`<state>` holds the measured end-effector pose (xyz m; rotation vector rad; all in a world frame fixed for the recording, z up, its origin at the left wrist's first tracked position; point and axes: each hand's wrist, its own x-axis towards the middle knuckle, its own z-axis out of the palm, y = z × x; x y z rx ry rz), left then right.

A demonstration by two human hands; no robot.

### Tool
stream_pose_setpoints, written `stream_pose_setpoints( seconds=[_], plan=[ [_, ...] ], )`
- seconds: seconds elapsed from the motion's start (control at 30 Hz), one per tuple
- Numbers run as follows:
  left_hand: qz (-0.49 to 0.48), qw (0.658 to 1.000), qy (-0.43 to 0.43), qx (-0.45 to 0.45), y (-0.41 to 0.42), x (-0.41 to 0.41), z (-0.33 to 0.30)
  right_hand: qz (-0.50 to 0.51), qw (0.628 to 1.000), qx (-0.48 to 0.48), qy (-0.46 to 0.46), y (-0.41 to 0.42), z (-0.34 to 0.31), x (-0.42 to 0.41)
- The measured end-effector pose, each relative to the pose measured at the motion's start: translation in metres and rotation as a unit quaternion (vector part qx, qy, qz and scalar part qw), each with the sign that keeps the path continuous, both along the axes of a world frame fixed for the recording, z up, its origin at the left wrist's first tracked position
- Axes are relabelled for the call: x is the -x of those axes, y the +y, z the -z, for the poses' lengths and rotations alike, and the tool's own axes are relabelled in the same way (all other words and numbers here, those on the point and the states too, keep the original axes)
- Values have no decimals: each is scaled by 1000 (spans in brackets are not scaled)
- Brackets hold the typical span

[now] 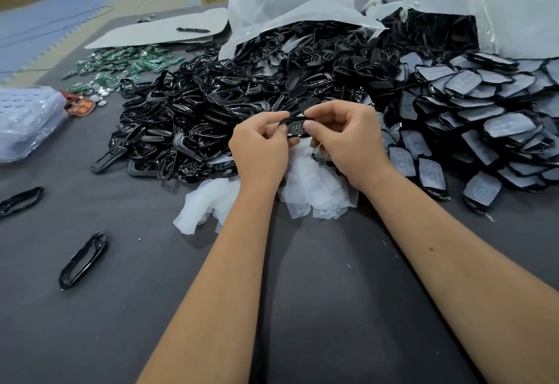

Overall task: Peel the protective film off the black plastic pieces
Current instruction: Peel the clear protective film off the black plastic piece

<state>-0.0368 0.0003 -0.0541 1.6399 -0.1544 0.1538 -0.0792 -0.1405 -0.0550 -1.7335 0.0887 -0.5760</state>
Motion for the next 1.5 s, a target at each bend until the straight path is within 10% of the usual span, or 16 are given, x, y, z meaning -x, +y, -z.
stream_pose_setpoints(
  seconds=[0.53, 0.87, 1.27, 1.5],
  plan=[
    [44, 999, -5, 12, 2, 0, 1, 104, 988, 104, 41, 3, 1, -2],
    [97, 990, 3, 107, 6, -2, -2, 20, 998, -38, 36, -2, -1, 0],
    [-2, 997, -51, 55, 1, -2, 2, 62, 998, 22, 21, 3, -3, 4],
    [-74, 988, 3, 134, 0, -12, 2, -218, 927, 265, 153, -4, -18, 14]
  ],
)
